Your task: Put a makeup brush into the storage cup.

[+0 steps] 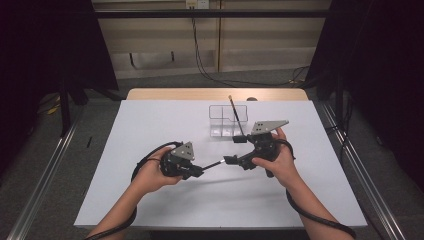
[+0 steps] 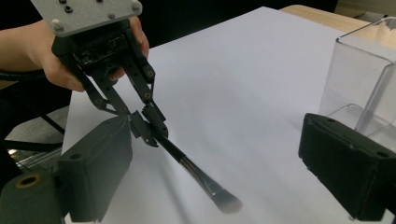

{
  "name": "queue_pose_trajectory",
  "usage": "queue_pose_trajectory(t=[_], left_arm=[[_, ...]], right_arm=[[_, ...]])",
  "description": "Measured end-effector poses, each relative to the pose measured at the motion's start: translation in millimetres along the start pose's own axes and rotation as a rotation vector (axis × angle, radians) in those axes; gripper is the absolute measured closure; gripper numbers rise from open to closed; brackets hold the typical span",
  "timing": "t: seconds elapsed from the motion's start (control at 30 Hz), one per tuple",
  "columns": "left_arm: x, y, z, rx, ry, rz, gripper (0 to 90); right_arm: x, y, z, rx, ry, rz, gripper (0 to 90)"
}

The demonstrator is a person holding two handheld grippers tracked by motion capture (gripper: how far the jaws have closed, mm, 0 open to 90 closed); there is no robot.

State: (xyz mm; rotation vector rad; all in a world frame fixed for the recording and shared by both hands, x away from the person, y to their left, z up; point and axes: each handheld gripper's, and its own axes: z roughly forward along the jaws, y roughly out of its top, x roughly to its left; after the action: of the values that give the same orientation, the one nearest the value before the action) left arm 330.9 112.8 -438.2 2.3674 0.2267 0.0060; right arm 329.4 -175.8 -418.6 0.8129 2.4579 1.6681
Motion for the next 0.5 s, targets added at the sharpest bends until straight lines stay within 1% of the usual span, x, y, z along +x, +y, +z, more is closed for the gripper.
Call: queue_pose_trajectory(t=[0.2, 0.27, 0.3, 0.4, 0.47, 0.5], left_arm=[[0.5, -1.4, 0.7, -0.041, 0.01, -0.016, 83.9], [0.7, -2.2, 0.4, -0.059, 0.014, -0.025, 83.9], [0.8, -3.0, 0.6, -0.073, 0.014, -0.037, 83.9], [2.1, -4.9, 0.1, -0.092, 0.02, -0.039, 83.9], [2.2, -5.9, -0.8, -0.116, 0.031, -0.05, 83.9], [2.7, -6.3, -1.4, -0.134, 0.027, -0.056, 83.9]], right_arm=[[-1.2, -3.1, 1.2, -0.015, -0.002, 0.015, 8.9], [-1.5, -3.4, 0.9, -0.025, -0.004, 0.018, 8.9], [-1.6, -3.5, 0.5, -0.029, -0.003, 0.023, 8.9], [-2.0, -3.9, 0.2, -0.041, -0.003, 0.028, 8.9], [-2.2, -4.2, 0.0, -0.051, -0.001, 0.034, 8.9], [-2.2, -4.1, -0.3, -0.055, -0.002, 0.034, 9.0]])
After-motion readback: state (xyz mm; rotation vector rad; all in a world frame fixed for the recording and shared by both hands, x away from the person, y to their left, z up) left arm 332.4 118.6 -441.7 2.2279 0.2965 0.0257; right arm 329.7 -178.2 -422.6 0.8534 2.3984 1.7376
